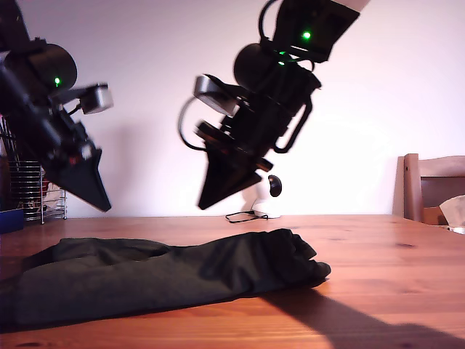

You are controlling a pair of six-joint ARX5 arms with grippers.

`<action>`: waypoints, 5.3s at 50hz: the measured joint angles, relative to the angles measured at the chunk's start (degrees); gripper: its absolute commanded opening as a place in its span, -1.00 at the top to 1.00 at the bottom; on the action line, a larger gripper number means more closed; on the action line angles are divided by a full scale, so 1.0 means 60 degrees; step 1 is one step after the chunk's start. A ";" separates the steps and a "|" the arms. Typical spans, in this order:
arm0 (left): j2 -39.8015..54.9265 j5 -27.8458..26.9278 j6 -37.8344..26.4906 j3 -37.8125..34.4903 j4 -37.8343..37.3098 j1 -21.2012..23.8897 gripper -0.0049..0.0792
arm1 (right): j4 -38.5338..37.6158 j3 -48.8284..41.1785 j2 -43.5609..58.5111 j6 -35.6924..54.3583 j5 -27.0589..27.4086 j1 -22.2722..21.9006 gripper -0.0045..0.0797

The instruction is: Fold the underwear in front of you. After folding it, place it to the left side.

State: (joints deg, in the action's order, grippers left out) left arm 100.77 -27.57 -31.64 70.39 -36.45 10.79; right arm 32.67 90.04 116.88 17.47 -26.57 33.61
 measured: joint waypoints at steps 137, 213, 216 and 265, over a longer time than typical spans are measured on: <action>0.2124 -0.1384 0.4962 -0.0153 -0.1464 0.2612 0.93 | 0.3034 0.1133 0.1293 -0.0087 -0.0441 -0.0710 0.92; 0.2663 0.0117 0.4481 0.0616 0.1818 0.2393 0.93 | 0.3927 0.0561 0.1300 0.0087 0.1497 -0.0871 0.92; 0.2663 0.0324 0.4473 0.0667 0.1723 0.2426 0.93 | 0.3810 0.0561 0.1300 0.0087 0.1599 -0.0867 0.92; 0.2422 0.1366 0.4535 0.0980 -0.0423 0.0831 0.93 | 0.0423 0.0619 0.1606 0.0087 0.2120 -0.0149 0.92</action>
State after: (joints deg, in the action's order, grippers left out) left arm 115.31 -19.38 -4.43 76.27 -38.98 15.77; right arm 35.20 93.76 126.52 18.00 -13.85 32.71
